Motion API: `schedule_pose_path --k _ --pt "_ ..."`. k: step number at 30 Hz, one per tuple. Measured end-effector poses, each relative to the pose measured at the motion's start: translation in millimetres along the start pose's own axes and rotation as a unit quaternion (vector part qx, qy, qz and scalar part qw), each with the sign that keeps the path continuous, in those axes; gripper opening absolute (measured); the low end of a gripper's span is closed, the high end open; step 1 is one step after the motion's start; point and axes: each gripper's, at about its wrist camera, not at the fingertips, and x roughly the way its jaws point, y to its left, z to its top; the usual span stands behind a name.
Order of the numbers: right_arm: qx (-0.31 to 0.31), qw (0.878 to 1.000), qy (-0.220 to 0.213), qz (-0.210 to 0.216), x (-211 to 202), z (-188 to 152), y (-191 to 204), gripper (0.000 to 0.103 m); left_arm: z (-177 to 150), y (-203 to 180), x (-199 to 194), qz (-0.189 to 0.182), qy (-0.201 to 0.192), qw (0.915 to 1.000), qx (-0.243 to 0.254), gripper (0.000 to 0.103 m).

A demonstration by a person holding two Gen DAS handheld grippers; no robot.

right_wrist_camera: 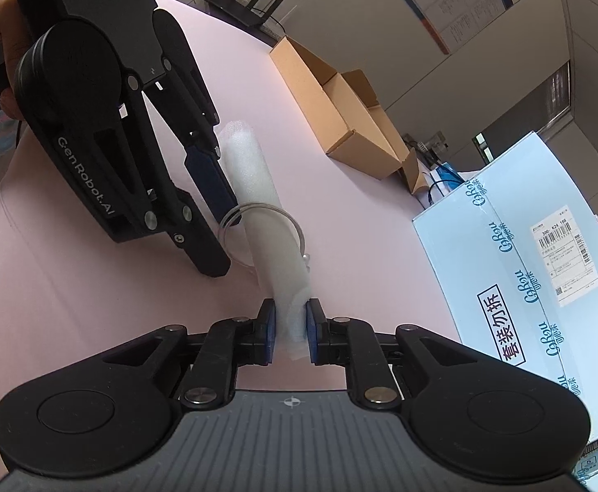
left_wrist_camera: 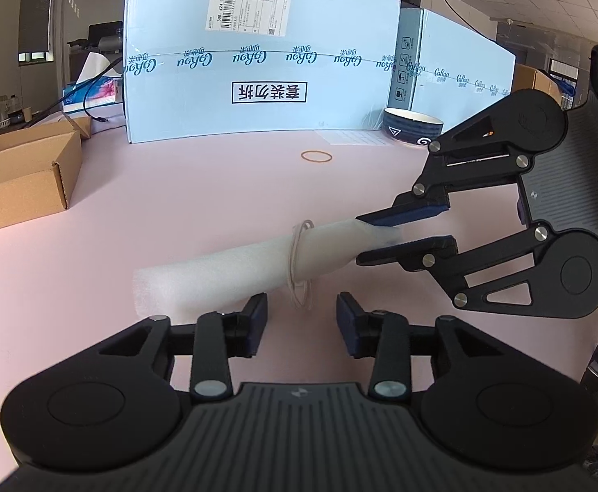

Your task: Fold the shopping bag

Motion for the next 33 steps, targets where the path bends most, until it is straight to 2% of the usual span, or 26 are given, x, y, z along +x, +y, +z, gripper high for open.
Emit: schedule_pose_path --k 3,9,13,15,17,19,20,24,28,30,33 --pt "0.000 1.000 -0.011 0.001 0 2 2 0.031 -4 6 -9 0.010 0.009 0.9999 -0.003 0.055" --pt "0.018 1.000 -0.022 -0.012 -20 -4 -1 0.041 -18 19 -43 0.022 0.018 0.9995 -0.015 0.056" --pt "0.050 0.998 -0.020 -0.021 -46 -16 -2 0.043 -21 24 -69 0.043 0.001 0.9990 0.015 0.057" --pt "0.062 0.998 -0.018 -0.024 -57 -20 -3 0.043 -19 25 -79 0.056 -0.023 0.9968 0.052 0.058" --pt "0.076 0.997 -0.018 -0.019 -63 -19 -6 0.043 -15 24 -82 0.069 -0.050 0.9917 0.096 0.069" --pt "0.090 0.996 -0.022 -0.001 -63 -13 -10 0.043 -9 17 -76 0.085 -0.077 0.9776 0.176 0.077" --pt "0.096 0.995 -0.024 0.010 -61 -9 -13 0.043 -7 12 -70 0.088 -0.080 0.9713 0.206 0.077" --pt "0.103 0.994 -0.023 0.026 -43 1 -15 0.043 -3 -1 -41 0.051 -0.051 0.9488 0.307 0.077" --pt "0.126 0.991 -0.009 0.045 -15 0 -22 0.043 -8 -10 -16 0.043 -0.048 0.9355 0.347 0.077" --pt "0.135 0.989 0.000 0.055 -7 -3 -26 0.043 -10 -10 -9 0.036 -0.051 0.9346 0.350 0.077" --pt "0.157 0.985 0.010 0.075 5 -6 -34 0.041 -11 -5 -2 0.019 -0.056 0.9384 0.341 0.077"
